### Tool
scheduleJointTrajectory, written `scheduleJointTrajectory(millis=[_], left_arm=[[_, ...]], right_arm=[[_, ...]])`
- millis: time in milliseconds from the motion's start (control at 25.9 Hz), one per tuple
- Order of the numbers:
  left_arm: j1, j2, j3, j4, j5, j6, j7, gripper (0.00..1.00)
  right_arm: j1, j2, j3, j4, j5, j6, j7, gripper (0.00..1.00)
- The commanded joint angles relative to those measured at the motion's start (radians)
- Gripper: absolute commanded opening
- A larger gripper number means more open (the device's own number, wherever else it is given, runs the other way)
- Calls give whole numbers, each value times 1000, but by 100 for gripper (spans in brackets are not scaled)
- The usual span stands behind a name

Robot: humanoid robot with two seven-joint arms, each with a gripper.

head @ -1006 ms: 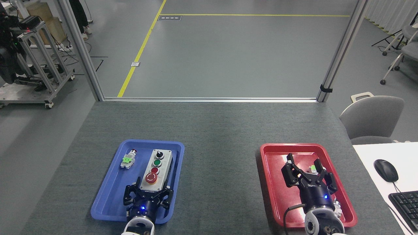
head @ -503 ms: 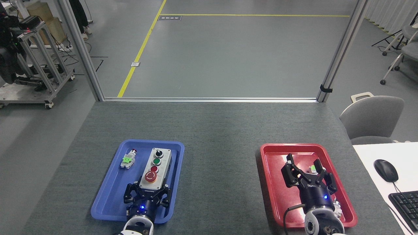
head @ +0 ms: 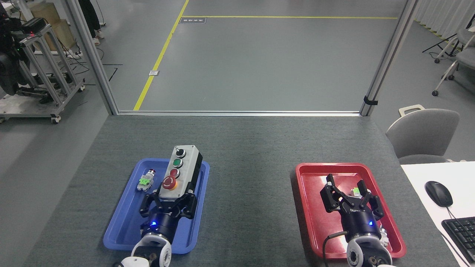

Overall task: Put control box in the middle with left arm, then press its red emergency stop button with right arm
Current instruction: 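Lift and slide the control box out of the blue tray toward the table middle, then release the control box between the trays and withdraw the left gripper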

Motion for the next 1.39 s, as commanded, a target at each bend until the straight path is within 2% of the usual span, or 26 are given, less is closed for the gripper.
scheduleJointTrajectory(millis=[0, 116, 193, 348, 464, 812, 851, 890, 928, 1044, 1122, 1160, 1354], left_arm=[[-30, -76, -73, 16, -5, 13, -4, 0], [-67, -156, -146, 83, -38, 58, -5, 0], [-97, -183, -204, 149, -84, 108, -4, 0], [-169, -185, -372, 266, -77, 219, -4, 0], [-186, -186, -462, 332, -78, 225, -5, 0], [-197, -185, -576, 396, -83, 222, -13, 0], [-197, -185, -577, 394, -81, 223, -14, 10], [-197, -185, -580, 393, -81, 229, -16, 42], [-196, -185, -582, 390, -83, 231, -14, 69], [-180, -180, -571, 367, -83, 235, -13, 96], [-139, -165, -570, 284, -78, 219, -14, 98], [-108, -134, -568, 218, -78, 216, -16, 98], [82, 119, -548, -144, -72, 151, -11, 98]], right_arm=[[0, -2, 1, 0, 0, 0, 0, 100], [2, -2, 0, 0, 0, 0, 0, 100], [2, -2, 1, 0, 0, 0, 0, 100], [0, -2, 1, 0, 0, 0, 0, 100], [2, -2, 1, 0, 0, 0, 0, 100], [-6, 4, 1, 0, 2, 0, 0, 100], [-6, 3, 1, 0, 2, 0, 0, 100], [-6, 1, 1, 0, 2, 0, 0, 100], [-6, 3, 1, 0, 0, 0, 0, 100], [-8, 3, 1, 0, 0, 0, 0, 100], [-6, 1, 1, 0, 2, 0, 0, 100], [-6, 0, 1, 0, 2, 0, 0, 100], [-8, 3, 1, 0, 2, 3, 0, 100]])
